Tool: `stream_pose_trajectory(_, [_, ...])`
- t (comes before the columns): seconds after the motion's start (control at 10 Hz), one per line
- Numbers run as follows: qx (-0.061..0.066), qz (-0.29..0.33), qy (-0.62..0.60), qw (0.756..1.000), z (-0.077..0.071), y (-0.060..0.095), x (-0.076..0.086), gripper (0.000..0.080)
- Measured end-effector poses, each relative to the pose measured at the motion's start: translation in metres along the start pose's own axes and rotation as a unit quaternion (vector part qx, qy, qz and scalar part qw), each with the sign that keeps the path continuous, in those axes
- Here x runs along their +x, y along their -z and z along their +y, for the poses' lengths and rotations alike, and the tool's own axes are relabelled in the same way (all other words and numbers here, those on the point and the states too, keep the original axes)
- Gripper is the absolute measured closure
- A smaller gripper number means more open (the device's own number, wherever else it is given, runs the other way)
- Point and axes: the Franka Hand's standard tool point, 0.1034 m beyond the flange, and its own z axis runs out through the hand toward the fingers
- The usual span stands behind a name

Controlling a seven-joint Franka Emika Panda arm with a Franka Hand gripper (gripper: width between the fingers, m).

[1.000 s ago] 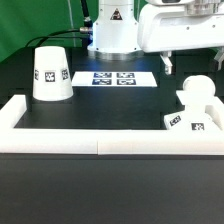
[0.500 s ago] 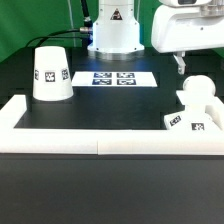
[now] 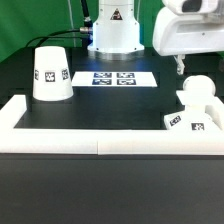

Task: Assemble lamp

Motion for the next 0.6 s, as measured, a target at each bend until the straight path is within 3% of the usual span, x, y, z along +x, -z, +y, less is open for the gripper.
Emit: stream_pose_trajectory(0.6, [-0.002, -0.193, -0.001, 0.981, 0.000, -0.012, -0.005, 0.0101])
